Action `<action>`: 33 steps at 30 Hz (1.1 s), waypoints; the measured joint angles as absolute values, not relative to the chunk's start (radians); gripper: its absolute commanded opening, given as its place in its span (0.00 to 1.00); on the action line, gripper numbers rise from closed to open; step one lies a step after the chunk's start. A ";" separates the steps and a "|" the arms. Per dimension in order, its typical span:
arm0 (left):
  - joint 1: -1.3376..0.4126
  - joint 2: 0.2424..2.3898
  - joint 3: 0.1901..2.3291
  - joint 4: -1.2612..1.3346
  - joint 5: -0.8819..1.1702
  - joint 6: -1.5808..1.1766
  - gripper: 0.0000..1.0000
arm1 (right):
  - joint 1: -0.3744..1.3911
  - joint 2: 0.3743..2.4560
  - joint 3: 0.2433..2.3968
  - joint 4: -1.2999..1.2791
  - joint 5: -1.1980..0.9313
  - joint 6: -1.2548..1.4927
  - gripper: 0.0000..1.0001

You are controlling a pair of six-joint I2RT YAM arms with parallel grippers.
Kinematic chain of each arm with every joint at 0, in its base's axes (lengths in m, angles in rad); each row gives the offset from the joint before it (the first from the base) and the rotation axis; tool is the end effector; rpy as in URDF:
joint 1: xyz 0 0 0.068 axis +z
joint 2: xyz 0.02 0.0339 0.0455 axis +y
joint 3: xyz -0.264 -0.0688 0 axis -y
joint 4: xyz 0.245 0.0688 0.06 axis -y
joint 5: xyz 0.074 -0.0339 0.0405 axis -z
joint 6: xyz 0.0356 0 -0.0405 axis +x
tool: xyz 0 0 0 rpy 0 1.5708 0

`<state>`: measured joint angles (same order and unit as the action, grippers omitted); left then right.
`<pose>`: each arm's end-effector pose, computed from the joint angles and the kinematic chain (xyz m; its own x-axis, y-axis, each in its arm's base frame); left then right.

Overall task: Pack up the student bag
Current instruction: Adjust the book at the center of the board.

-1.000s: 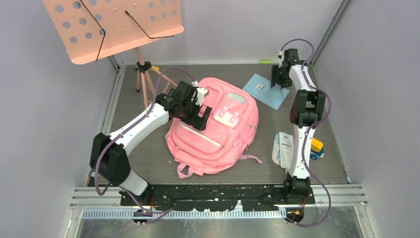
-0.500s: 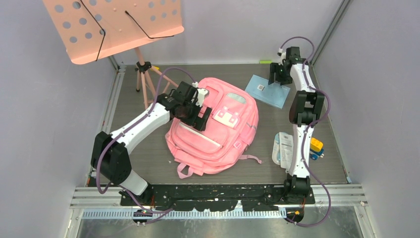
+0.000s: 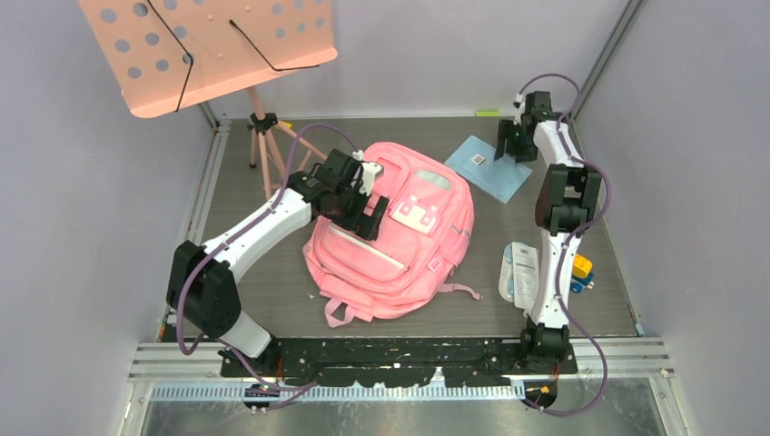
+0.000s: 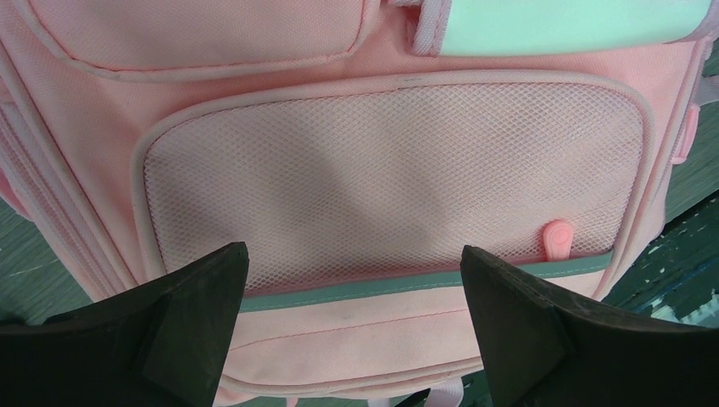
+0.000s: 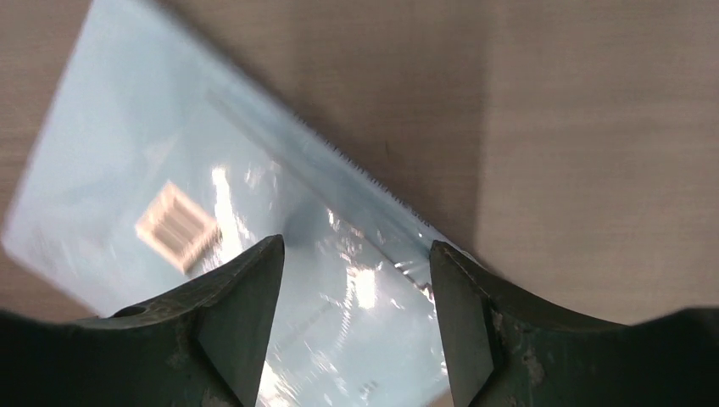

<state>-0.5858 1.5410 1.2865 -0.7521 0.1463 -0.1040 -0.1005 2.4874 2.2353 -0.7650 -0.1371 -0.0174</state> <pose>0.2661 -0.1828 0.2815 -0.7639 0.3836 -0.5191 0.5355 0.8255 -0.1780 0.5369 -0.0493 0.1782 -0.8467 0.0681 -0.5278 0.0132 0.9942 0.1071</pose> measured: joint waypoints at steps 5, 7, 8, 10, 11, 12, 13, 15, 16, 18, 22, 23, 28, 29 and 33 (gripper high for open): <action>-0.586 1.540 1.287 -0.749 0.170 -0.119 1.00 | -0.099 2.263 1.859 -0.700 -0.064 0.099 0.65; -0.586 1.538 1.286 -0.748 0.178 -0.124 1.00 | -0.096 2.186 1.734 -0.686 -0.030 0.140 0.65; -0.586 1.536 1.286 -0.747 0.182 -0.127 1.00 | -0.092 2.143 1.668 -0.673 -0.007 0.162 0.65; -0.588 1.530 1.286 -0.743 0.187 -0.131 1.00 | -0.083 2.070 1.559 -0.666 0.027 0.205 0.65; -0.590 1.525 1.286 -0.741 0.188 -0.134 1.00 | -0.078 2.033 1.507 -0.660 0.039 0.223 0.65; -0.593 1.520 1.286 -0.737 0.190 -0.142 1.00 | -0.074 1.998 1.456 -0.656 0.047 0.242 0.65; -0.596 1.517 1.288 -0.733 0.193 -0.149 1.00 | -0.072 1.967 1.417 -0.660 0.054 0.253 0.65; -0.604 1.514 1.304 -0.732 0.198 -0.163 1.00 | -0.065 1.923 1.364 -0.681 0.068 0.273 0.65; -0.609 1.515 1.315 -0.730 0.200 -0.173 1.00 | -0.064 1.904 1.347 -0.701 0.081 0.281 0.66; -0.626 1.521 1.361 -0.728 0.204 -0.189 1.00 | -0.061 1.888 1.343 -0.724 0.097 0.288 0.70; -0.690 1.606 1.554 -0.689 0.218 -0.249 1.00 | -0.059 1.822 1.343 -0.746 0.141 0.304 0.83; -0.706 1.642 1.607 -0.665 0.227 -0.265 1.00 | -0.062 1.801 1.343 -0.745 0.147 0.308 0.84; -0.764 1.874 1.852 -0.560 0.264 -0.344 0.99 | -0.104 1.760 1.374 -0.735 0.133 0.328 0.86; -0.773 1.937 1.909 -0.540 0.272 -0.361 0.99 | -0.117 1.763 1.376 -0.729 0.127 0.332 0.86; -0.796 2.180 2.121 -0.477 0.289 -0.421 0.99 | -0.180 1.793 1.378 -0.711 0.094 0.357 0.83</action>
<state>-0.7963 2.1799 2.1208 -0.4770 0.2893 -0.4206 -0.1802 1.7927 1.3781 -0.7109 0.0940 0.3569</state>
